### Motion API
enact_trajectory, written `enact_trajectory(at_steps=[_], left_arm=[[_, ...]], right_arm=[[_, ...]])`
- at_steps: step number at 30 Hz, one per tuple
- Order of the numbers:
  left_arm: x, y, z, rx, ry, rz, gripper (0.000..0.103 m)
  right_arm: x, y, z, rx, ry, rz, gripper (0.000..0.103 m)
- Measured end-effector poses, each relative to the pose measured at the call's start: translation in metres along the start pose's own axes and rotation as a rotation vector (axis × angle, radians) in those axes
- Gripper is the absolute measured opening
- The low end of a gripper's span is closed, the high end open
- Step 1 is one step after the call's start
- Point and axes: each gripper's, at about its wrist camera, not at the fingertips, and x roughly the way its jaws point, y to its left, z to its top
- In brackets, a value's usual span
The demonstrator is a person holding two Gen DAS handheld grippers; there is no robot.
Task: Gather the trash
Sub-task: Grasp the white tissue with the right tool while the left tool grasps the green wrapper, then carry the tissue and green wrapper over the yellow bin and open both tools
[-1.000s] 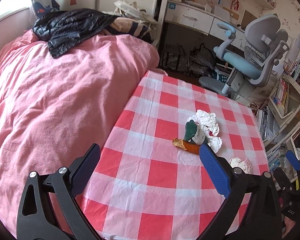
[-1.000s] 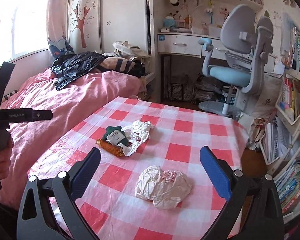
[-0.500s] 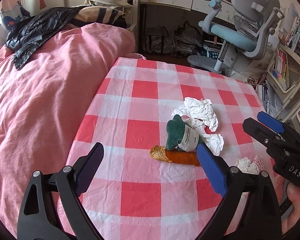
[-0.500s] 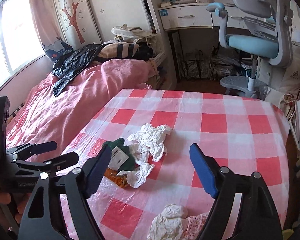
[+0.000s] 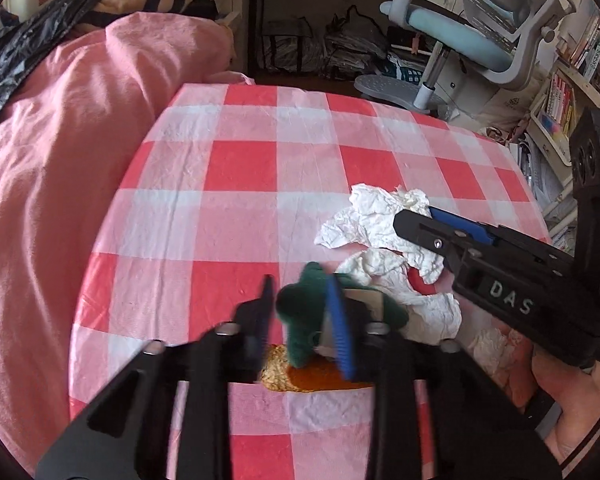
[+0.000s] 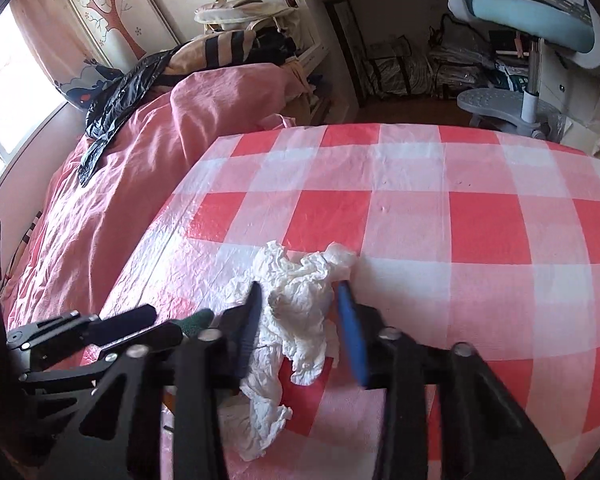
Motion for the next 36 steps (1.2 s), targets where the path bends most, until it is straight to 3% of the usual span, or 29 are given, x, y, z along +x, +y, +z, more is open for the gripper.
enact_trajectory(at_steps=[2, 13, 17, 18, 19, 21, 24, 26, 28, 29, 30, 36], left_arm=[[-0.006, -0.002, 0.000, 0.013, -0.009, -0.012, 0.001], [-0.088, 0.021, -0.001, -0.104, -0.180, -0.129, 0.001], [-0.076, 0.027, -0.004, -0.128, -0.139, -0.152, 0.003], [-0.068, 0.029, -0.006, -0.138, -0.114, -0.162, 0.007], [-0.060, 0.028, -0.008, -0.143, -0.096, -0.157, 0.020], [-0.044, 0.024, -0.010, -0.142, -0.079, -0.115, 0.066], [-0.024, 0.017, -0.012, -0.153, -0.054, -0.099, 0.073], [-0.012, 0.012, -0.011, -0.147, -0.039, -0.103, 0.073], [-0.001, 0.008, -0.012, -0.130, -0.011, -0.117, 0.038], [0.002, 0.010, -0.013, -0.142, 0.001, -0.132, 0.025], [0.001, 0.014, -0.013, -0.163, -0.005, -0.149, 0.019], [-0.029, 0.030, -0.009, -0.207, -0.072, -0.199, 0.012]], right_arm=[[-0.008, -0.003, 0.001, 0.013, -0.024, 0.018, 0.013], [-0.084, 0.004, 0.000, 0.042, -0.203, 0.110, 0.010], [-0.107, 0.005, -0.009, 0.074, -0.238, 0.142, 0.010], [-0.114, 0.005, -0.014, 0.081, -0.247, 0.146, 0.010], [-0.120, 0.005, -0.020, 0.087, -0.252, 0.151, 0.010], [-0.128, 0.006, -0.030, 0.090, -0.250, 0.151, 0.010], [-0.137, 0.007, -0.038, 0.088, -0.251, 0.147, 0.010], [-0.138, 0.006, -0.038, 0.084, -0.254, 0.145, 0.010], [-0.136, 0.007, -0.038, 0.072, -0.251, 0.138, 0.010], [-0.133, 0.007, -0.037, 0.065, -0.247, 0.133, 0.010], [-0.131, 0.008, -0.036, 0.058, -0.243, 0.128, 0.010], [-0.136, 0.008, -0.039, 0.032, -0.260, 0.131, 0.010]])
